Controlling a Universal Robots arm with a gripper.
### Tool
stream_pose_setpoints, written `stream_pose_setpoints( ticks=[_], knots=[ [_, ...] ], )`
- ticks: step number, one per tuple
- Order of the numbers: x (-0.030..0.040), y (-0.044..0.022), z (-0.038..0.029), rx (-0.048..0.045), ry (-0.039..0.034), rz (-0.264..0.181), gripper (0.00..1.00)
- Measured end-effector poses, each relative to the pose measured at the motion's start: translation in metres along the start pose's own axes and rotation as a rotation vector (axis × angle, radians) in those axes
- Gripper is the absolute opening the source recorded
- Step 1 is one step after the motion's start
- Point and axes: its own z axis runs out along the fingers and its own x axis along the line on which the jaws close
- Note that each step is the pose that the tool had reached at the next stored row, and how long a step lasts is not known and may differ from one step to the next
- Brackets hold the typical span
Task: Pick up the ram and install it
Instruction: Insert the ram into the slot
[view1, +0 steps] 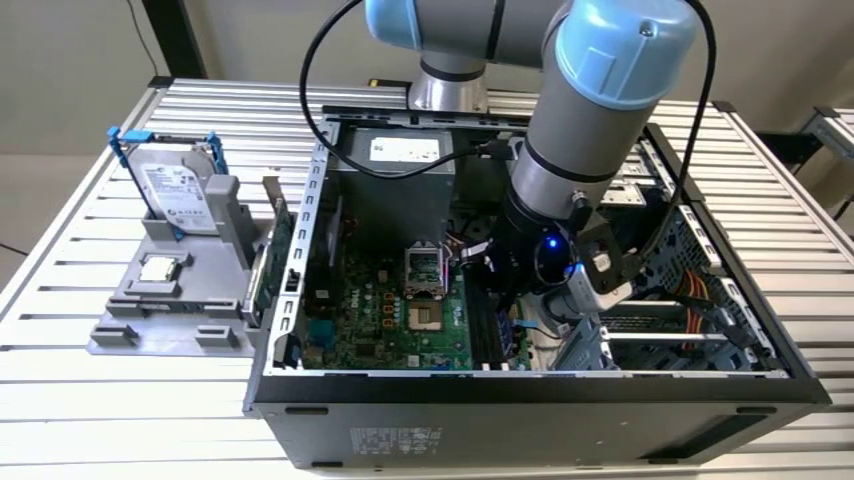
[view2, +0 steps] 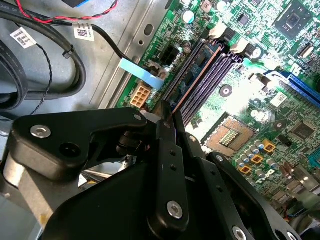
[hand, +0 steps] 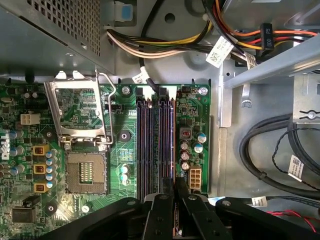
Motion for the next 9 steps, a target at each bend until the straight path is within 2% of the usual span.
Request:
stream_pose_setpoints(
  ticks=[9],
  knots=[
    [0.0003,0.0000,0.0004,-0.0001,0.0015,0.000,0.00]
  ],
)
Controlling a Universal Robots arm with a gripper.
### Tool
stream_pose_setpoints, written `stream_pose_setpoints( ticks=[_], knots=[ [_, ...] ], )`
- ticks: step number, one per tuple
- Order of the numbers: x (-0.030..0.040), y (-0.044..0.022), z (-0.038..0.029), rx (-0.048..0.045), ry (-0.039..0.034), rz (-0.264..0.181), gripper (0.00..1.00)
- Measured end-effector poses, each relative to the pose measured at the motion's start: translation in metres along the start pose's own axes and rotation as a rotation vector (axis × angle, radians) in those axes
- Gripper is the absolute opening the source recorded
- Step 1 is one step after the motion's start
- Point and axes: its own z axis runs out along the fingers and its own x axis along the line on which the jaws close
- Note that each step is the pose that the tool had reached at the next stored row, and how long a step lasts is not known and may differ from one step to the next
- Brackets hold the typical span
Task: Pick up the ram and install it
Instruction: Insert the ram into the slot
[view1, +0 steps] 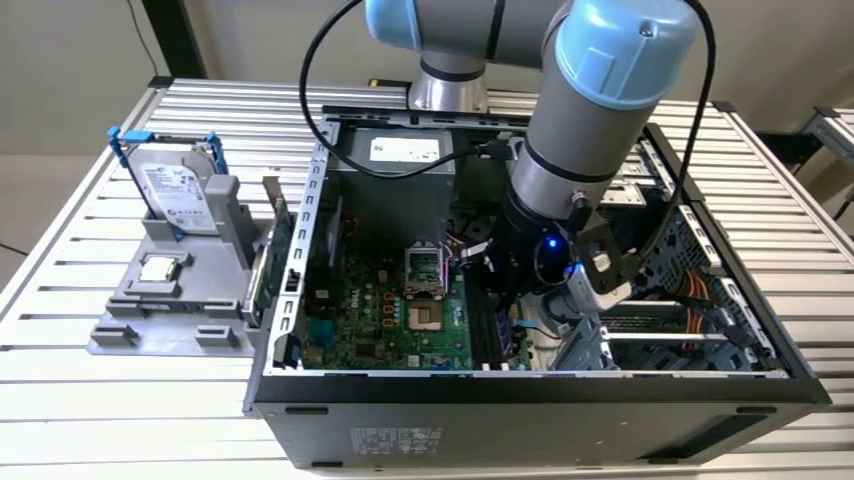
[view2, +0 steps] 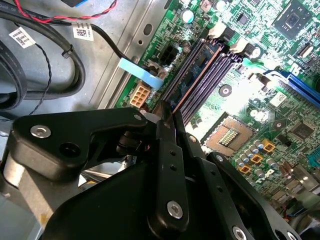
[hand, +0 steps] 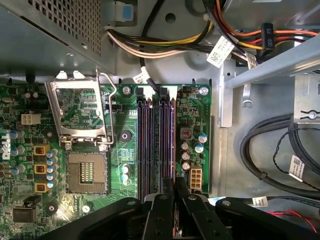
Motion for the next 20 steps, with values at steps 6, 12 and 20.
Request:
stream_pose_setpoints(
  ticks=[6,12,20],
  knots=[
    [0.0002,0.0000,0.0034,0.0002,-0.0011,0.001,0.00],
    [0.0002,0.0000,0.0045,0.0001,-0.0011,0.001,0.00],
    [0.0003,0.0000,0.0029,0.0000,-0.0011,0.001,1.00]
  ],
)
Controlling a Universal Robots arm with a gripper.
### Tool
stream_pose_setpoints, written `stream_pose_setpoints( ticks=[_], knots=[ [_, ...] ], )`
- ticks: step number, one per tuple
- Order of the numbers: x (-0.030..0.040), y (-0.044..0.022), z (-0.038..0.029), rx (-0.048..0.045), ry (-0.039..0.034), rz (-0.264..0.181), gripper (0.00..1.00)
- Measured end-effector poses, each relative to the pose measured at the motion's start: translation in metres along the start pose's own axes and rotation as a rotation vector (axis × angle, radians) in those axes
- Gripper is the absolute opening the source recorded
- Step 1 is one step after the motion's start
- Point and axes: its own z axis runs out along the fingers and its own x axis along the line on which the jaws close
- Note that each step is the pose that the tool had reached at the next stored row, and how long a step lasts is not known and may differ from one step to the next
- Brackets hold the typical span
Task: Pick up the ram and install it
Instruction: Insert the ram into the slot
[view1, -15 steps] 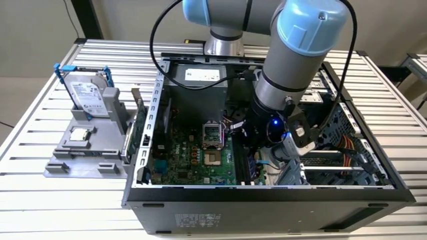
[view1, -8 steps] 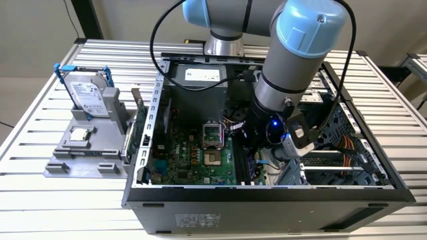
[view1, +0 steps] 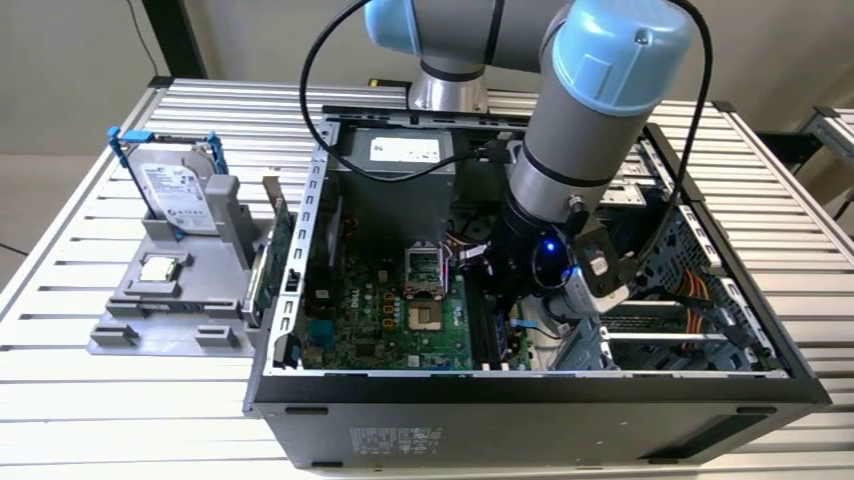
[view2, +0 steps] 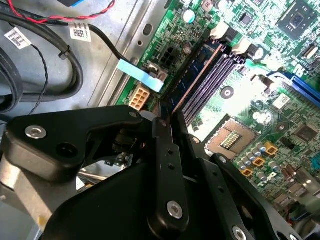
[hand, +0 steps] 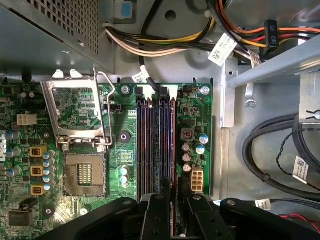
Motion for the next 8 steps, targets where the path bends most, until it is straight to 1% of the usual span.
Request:
stream_pose_setpoints(
  ticks=[3,6,8],
  knots=[
    [0.0005,0.0000,-0.0094,-0.0001,0.0001,0.000,1.00],
    [0.0008,-0.0001,-0.0171,-0.0013,0.0000,0.000,1.00],
    [0.0009,-0.0002,-0.0205,-0.0040,0.0001,0.000,1.00]
  ],
)
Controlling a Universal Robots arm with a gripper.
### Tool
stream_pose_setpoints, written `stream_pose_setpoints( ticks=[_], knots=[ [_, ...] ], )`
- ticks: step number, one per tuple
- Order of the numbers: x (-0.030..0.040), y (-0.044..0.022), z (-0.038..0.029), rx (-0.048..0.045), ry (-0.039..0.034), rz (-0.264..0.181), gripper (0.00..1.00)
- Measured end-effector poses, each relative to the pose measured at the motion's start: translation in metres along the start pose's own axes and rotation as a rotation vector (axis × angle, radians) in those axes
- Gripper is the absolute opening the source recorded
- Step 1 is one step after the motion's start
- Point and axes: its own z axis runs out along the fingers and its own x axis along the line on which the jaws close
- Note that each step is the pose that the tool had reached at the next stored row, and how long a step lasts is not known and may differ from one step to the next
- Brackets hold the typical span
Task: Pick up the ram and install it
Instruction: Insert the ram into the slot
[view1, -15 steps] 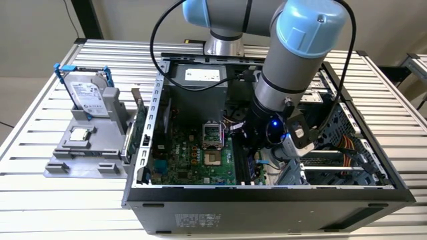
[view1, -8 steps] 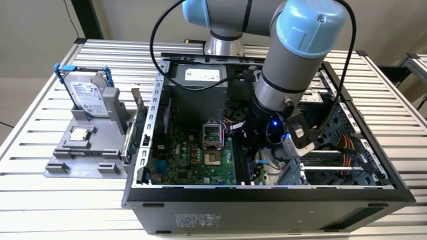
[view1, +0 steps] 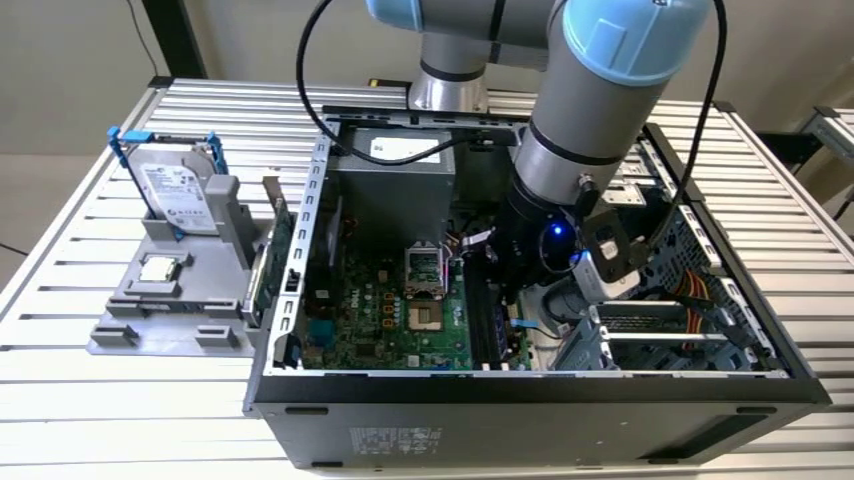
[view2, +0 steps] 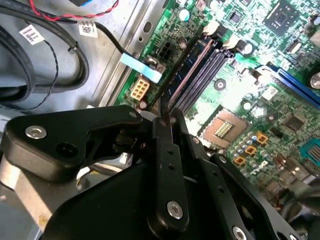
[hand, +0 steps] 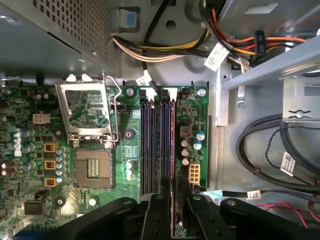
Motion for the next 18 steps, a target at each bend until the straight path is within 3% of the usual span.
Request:
stream_pose_setpoints(
  ticks=[4,7,8,18],
  knots=[
    [0.0002,-0.0012,-0.0043,-0.0083,0.0000,0.000,1.00],
    [0.0002,-0.0013,-0.0045,-0.0081,0.0002,0.000,1.00],
    [0.0002,-0.0014,-0.0045,-0.0081,0.0002,0.000,0.00],
    [0.0001,-0.0030,-0.0044,-0.0083,0.0002,0.000,0.00]
  ],
)
